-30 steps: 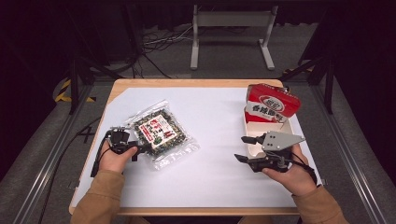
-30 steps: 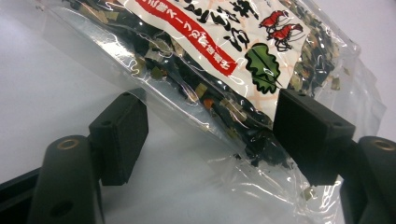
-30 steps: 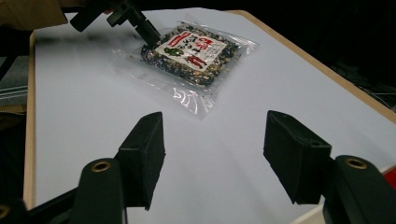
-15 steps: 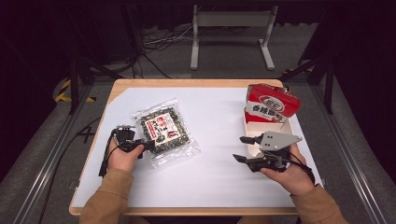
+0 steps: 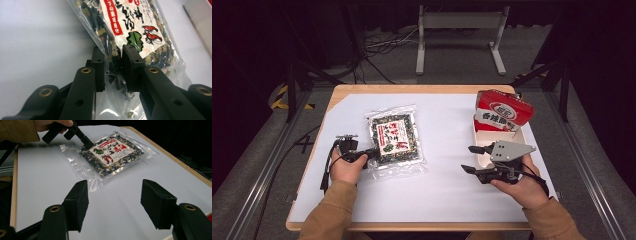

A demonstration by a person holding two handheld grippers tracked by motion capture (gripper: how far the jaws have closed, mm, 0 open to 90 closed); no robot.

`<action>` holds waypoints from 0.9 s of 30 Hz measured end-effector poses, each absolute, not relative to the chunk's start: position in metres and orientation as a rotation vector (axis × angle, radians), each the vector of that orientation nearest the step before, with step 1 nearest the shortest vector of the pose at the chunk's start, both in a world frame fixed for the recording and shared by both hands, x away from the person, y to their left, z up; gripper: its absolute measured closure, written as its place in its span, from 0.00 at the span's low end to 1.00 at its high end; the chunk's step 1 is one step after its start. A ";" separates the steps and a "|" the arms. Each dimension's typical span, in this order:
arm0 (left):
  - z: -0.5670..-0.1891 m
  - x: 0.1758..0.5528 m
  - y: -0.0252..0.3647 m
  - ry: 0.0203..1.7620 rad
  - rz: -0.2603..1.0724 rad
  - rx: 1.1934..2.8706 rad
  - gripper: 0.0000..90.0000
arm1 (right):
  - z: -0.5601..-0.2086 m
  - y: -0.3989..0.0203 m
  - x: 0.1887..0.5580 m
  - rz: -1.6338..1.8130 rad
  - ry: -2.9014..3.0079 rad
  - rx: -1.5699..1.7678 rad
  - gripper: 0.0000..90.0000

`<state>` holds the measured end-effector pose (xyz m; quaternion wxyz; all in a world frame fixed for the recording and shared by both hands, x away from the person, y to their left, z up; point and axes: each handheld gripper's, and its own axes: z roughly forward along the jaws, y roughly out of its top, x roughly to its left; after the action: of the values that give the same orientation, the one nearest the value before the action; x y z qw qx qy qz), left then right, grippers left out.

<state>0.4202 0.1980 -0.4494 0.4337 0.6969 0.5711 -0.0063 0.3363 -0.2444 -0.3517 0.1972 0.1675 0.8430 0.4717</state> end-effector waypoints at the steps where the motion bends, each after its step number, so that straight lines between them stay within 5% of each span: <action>1: -0.448 0.420 0.197 1.415 -0.008 1.738 0.83 | -0.352 -0.245 0.336 1.319 2.360 0.473 0.44; 27: -0.394 0.389 0.193 1.154 0.216 1.739 0.90 | -0.349 -0.225 0.361 1.329 2.435 0.612 0.50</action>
<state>0.3889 0.1927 -0.3938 0.4982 0.7187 0.4769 0.0892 0.3611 -0.2252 -0.3490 0.1497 0.2129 0.8476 0.4625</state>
